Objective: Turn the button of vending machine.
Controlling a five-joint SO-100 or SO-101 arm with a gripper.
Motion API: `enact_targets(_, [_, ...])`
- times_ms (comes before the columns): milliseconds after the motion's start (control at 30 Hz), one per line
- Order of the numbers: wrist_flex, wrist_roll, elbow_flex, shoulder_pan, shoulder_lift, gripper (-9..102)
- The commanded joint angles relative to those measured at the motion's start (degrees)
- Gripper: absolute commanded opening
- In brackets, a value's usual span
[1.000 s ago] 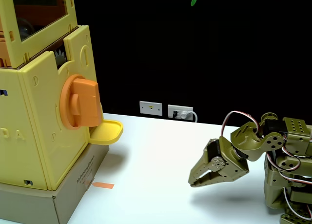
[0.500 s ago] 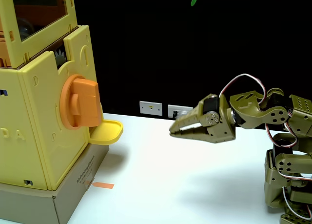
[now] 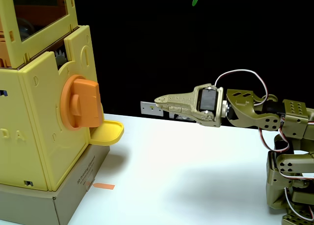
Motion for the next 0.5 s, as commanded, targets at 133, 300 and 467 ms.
enact_targets(133, [-28.39,-18.54,10.55,-0.18,-5.89,13])
enact_targets(300, [-44.56,-26.19,12.39,-2.37,-17.49,15])
enact_targets(467, [-54.76,-31.46,12.30,-2.20,-24.61,20])
